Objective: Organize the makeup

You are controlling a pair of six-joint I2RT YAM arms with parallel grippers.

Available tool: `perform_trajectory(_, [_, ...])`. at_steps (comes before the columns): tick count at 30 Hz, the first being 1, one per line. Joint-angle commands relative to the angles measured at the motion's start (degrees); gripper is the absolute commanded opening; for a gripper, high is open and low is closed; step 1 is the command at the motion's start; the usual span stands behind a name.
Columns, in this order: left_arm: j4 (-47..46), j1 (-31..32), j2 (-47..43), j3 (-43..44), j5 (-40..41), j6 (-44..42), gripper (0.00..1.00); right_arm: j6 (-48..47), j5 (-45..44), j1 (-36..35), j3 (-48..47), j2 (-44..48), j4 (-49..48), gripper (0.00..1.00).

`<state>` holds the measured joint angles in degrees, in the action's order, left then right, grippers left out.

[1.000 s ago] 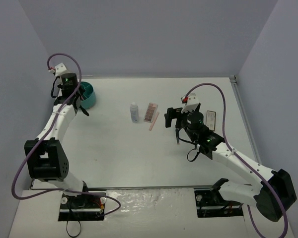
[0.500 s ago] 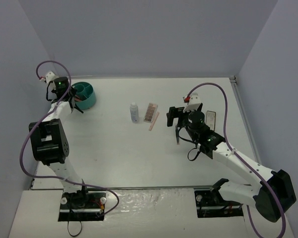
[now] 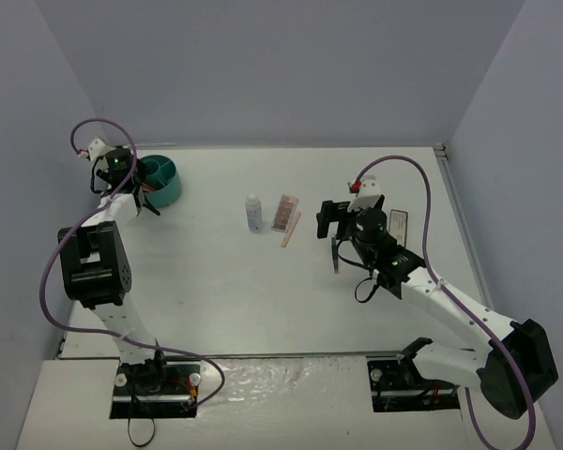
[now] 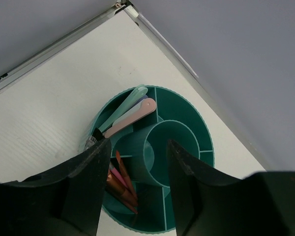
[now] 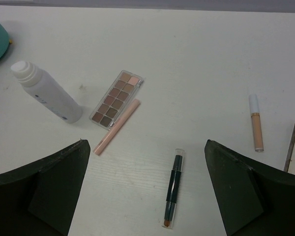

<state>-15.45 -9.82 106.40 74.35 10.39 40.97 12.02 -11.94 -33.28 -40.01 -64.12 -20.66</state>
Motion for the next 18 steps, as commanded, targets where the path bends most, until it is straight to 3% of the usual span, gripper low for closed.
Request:
perform_trajectory(1, [-2.26, -0.11, -6.55, 0.73, 1.13, -2.13, 0.51, 0.9, -0.36, 0.49, -1.04, 0.81, -1.37, 1.0])
perform_trajectory(7, [3.16, -0.02, -13.77, 0.1, 1.58, -4.56, 0.63, 3.14, -1.89, 0.42, -2.74, -1.19, 4.85, 1.0])
perform_trajectory(15, [20.78, 2.72, -27.94, 3.45, -2.58, -11.04, 0.96, 10.94, -3.27, 0.58, -2.35, -8.47, 12.31, 1.0])
perform_trajectory(18, [28.63, 4.55, -31.33, 6.01, -4.76, -13.12, 0.97, 12.78, -3.73, 0.58, -2.03, -13.22, 12.7, 0.98])
